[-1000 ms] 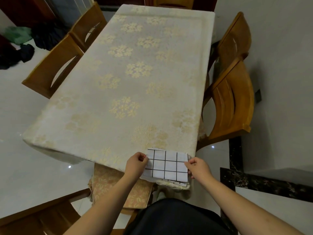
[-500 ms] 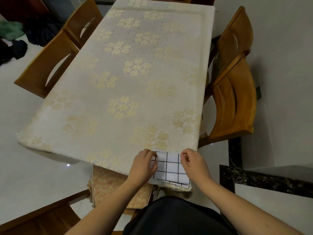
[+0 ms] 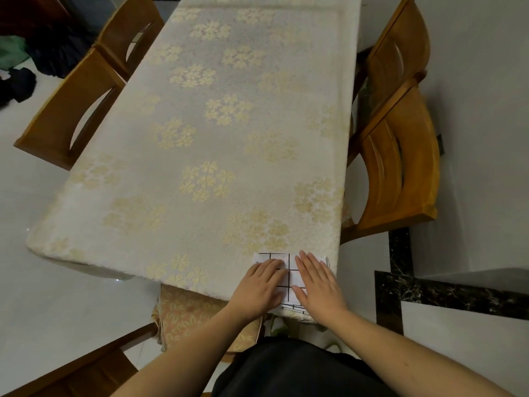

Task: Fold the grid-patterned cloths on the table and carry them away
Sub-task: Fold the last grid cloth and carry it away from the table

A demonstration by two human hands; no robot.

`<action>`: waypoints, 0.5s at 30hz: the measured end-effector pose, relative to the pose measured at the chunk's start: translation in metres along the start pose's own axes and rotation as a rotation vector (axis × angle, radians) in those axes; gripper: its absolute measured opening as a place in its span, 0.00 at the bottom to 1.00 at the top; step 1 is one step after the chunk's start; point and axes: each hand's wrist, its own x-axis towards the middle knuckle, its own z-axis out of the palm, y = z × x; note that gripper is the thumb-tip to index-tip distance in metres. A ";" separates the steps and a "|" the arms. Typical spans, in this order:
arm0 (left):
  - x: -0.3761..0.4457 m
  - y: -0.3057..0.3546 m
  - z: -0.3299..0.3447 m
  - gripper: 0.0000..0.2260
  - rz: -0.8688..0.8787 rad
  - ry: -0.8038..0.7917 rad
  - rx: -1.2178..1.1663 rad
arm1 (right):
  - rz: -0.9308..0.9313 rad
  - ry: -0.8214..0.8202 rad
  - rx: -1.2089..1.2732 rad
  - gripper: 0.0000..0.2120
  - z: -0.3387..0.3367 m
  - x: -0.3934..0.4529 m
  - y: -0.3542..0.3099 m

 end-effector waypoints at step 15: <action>-0.005 -0.024 0.004 0.34 0.040 -0.137 0.104 | -0.011 0.063 -0.020 0.34 0.014 -0.007 -0.008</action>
